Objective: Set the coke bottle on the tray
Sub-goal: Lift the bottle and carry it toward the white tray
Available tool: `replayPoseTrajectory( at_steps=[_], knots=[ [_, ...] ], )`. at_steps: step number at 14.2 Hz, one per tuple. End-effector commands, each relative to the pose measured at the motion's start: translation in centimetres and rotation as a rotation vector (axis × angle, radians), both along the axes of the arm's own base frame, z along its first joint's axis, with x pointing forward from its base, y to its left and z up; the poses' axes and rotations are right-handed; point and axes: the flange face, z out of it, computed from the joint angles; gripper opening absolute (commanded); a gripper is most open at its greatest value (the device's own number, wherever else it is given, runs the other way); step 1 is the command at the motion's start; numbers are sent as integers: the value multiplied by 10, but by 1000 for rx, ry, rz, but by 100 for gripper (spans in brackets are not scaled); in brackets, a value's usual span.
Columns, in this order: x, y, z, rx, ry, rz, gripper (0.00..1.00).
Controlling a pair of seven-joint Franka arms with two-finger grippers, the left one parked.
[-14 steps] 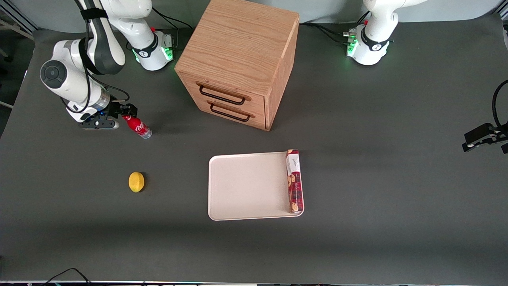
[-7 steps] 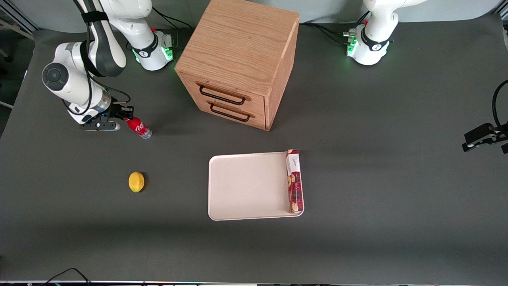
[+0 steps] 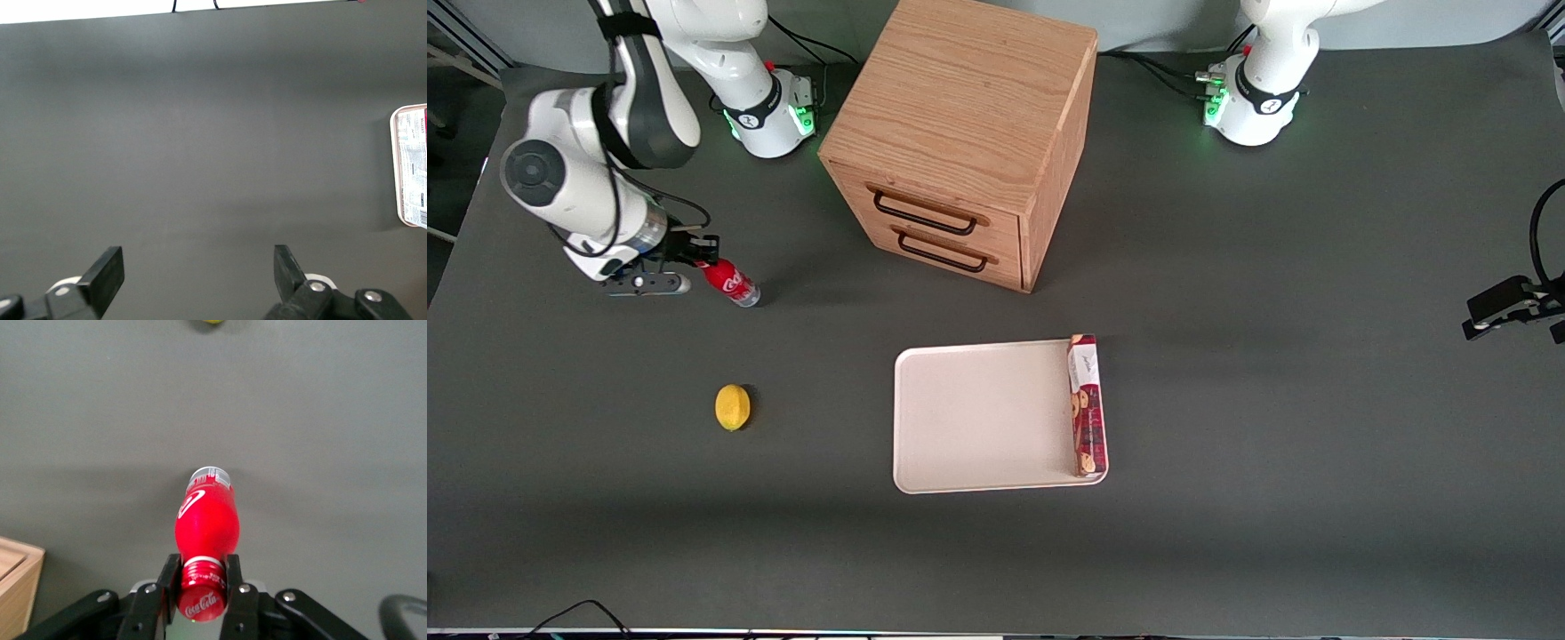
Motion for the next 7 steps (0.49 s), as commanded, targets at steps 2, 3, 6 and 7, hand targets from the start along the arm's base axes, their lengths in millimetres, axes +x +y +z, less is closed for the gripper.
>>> replayPoseTrajectory(
  at_steps=[2,3,6,7],
  knots=[
    [44,8,127,10,17,58,0],
    [55,29,159,19,16,94,0],
    [93,82,210,55,-14,174,0],
    [108,96,214,71,-16,156,0]
  ],
)
